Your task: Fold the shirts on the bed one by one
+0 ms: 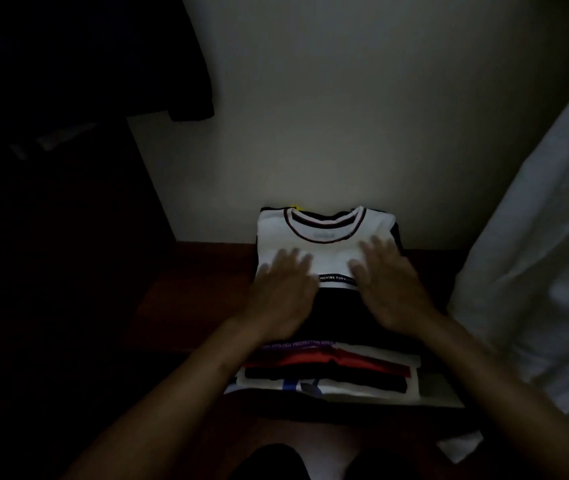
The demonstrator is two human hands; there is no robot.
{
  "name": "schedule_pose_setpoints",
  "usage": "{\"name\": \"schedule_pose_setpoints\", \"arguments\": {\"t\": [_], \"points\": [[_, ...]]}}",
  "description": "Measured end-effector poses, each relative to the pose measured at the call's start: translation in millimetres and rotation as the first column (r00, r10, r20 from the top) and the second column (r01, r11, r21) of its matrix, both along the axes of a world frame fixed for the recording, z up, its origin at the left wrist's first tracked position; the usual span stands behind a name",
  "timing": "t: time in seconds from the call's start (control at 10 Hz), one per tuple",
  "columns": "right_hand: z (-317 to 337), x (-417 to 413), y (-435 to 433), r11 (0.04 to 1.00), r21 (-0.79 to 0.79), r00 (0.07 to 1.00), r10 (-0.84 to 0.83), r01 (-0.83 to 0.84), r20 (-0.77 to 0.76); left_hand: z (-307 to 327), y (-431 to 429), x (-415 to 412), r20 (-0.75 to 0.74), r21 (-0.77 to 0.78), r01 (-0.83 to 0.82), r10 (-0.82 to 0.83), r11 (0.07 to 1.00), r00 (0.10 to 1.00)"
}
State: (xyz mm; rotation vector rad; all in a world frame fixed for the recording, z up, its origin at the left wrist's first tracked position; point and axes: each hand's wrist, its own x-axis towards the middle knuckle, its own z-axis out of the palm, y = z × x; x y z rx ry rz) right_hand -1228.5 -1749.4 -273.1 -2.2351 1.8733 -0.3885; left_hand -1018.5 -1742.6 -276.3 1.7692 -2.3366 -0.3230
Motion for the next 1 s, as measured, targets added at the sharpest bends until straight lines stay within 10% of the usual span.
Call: {"name": "schedule_pose_setpoints", "arguments": {"t": [0.2, 0.6, 1.0], "points": [[-36.3, -0.8, 9.9, 0.948, 0.314, 0.977, 0.113, -0.052, -0.18, -30.1, 18.0, 5.6, 0.022, 0.198, 0.03, -0.035, 0.98, 0.999], [-69.8, 1.0, -138.1, 0.991, 0.13, 0.967, 0.024, 0.01, -0.253, -71.9, -159.9, 3.5, 0.267, 0.106, 0.038, -0.065, 0.994, 0.962], [-33.0, -32.0, -126.7, 0.994, 0.009, 0.946, -0.101, 0.109, -0.308, -22.2, -148.2, 18.8, 0.327, -0.126, -0.019, 0.059, 0.992, 0.943]]}}
